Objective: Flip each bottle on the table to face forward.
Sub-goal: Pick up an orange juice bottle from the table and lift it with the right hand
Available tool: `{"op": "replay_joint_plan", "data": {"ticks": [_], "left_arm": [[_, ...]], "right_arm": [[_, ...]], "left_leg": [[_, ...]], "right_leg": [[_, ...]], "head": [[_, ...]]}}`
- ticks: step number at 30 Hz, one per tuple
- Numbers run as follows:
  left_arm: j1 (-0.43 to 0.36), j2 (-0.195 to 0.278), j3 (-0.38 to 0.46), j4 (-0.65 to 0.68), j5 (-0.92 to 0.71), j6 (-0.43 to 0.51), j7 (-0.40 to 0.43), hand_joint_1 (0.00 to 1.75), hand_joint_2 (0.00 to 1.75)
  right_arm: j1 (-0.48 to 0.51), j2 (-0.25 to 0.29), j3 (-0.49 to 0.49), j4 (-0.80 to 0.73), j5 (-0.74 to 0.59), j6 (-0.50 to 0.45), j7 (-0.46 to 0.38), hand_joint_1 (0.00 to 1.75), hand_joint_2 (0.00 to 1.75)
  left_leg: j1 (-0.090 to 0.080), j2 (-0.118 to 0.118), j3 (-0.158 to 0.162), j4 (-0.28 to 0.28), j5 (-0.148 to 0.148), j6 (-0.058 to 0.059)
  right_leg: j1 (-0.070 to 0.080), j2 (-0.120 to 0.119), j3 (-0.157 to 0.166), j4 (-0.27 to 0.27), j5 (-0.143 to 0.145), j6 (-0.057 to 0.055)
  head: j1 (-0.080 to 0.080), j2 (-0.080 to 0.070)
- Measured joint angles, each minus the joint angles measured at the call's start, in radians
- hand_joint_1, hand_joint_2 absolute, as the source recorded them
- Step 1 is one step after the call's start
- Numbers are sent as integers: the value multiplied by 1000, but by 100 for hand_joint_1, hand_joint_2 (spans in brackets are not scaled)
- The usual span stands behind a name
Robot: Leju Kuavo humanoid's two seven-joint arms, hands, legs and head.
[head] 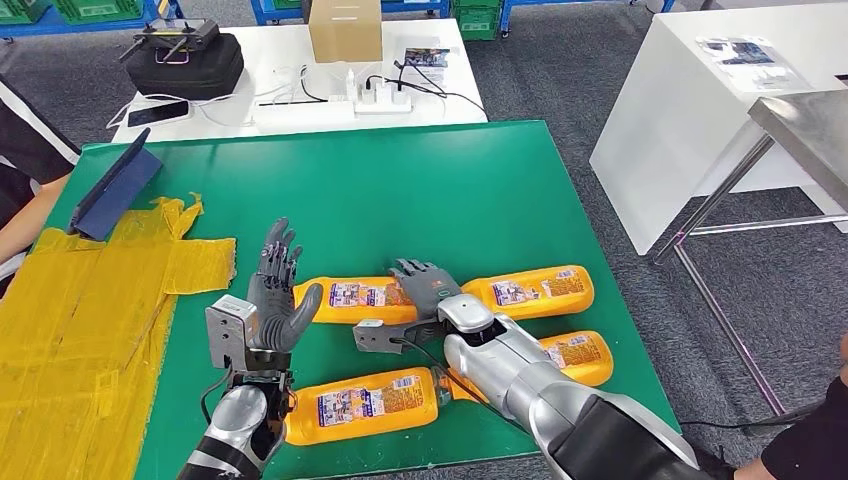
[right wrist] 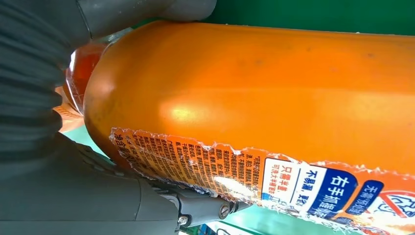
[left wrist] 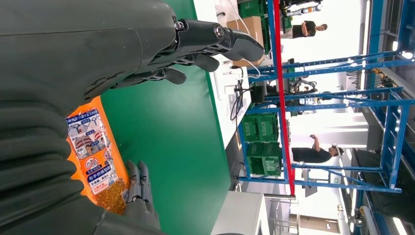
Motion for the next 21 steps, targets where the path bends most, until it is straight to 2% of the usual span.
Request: {"op": "replay_joint_plan", "data": {"ticks": [2, 3, 6, 17, 21], "left_arm": [[0, 0, 0, 0, 0, -1, 0, 0, 175], [0, 0, 0, 0, 0, -1, 0, 0, 175], [0, 0, 0, 0, 0, -2, 1, 0, 175], [1, 0, 0, 0, 3, -2, 6, 0, 175], [4, 0, 1, -4, 3, -2, 7, 0, 175]], "right_arm": [[1, 0, 0, 0, 4, -12, 0, 115, 175], [3, -1, 0, 0, 7, -24, 0, 135, 175], [12, -2, 0, 0, 17, -64, -4, 165, 175], [22, -5, 0, 0, 44, -123, -6, 175, 175], [33, -5, 0, 0, 62, -211, 15, 175, 175]], "left_leg": [[0, 0, 0, 0, 0, 0], [0, 0, 0, 0, 0, 0], [0, 0, 0, 0, 0, 0], [0, 0, 0, 0, 0, 0], [0, 0, 0, 0, 0, 0]], "right_leg": [[0, 0, 0, 0, 0, 0], [0, 0, 0, 0, 0, 0], [0, 0, 0, 0, 0, 0], [0, 0, 1, 0, 0, 0], [0, 0, 1, 0, 0, 0]], "head": [[0, 0], [0, 0], [0, 0], [0, 0], [0, 0]]}}
